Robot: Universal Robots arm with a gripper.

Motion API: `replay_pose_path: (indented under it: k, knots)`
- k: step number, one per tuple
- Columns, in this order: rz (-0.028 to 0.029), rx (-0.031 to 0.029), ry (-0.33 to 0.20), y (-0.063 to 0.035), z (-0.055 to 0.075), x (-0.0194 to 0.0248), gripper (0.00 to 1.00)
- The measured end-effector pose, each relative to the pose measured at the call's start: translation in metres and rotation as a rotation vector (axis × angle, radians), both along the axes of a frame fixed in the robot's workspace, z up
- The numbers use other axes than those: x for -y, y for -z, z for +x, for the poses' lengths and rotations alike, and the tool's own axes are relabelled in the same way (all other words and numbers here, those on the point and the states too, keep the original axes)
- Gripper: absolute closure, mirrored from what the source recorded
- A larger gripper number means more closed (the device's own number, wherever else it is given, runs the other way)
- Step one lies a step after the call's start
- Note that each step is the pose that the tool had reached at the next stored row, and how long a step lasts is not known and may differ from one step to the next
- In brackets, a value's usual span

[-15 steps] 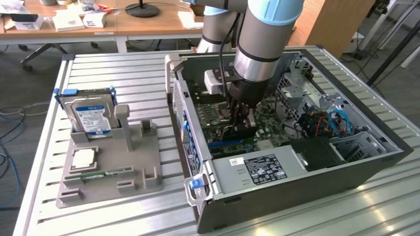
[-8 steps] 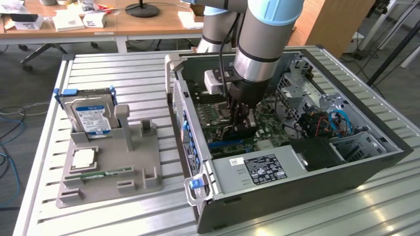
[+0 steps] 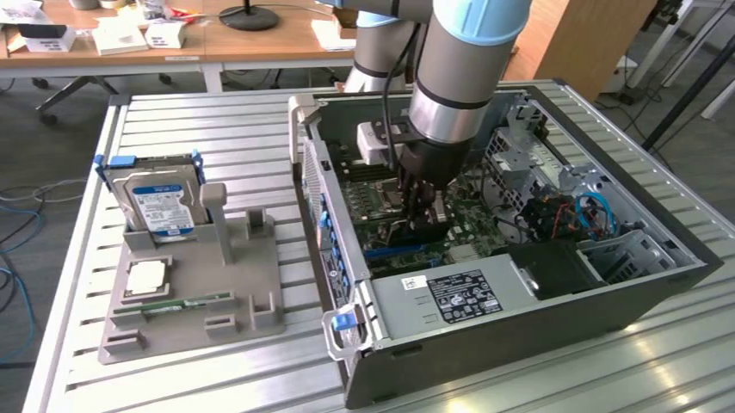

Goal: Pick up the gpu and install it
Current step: 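Insert the gpu into the slot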

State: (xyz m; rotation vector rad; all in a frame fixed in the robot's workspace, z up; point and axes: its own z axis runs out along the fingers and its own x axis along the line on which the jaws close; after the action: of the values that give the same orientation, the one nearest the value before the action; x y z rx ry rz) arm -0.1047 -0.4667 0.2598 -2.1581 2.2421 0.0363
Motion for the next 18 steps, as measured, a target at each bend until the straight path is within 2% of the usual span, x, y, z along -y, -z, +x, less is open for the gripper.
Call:
replay_pose_path:
  k: [18]
  knots:
    - [-0.0001, 0.0, -0.001, 0.0013, -0.0008, -0.0012, 0.74]
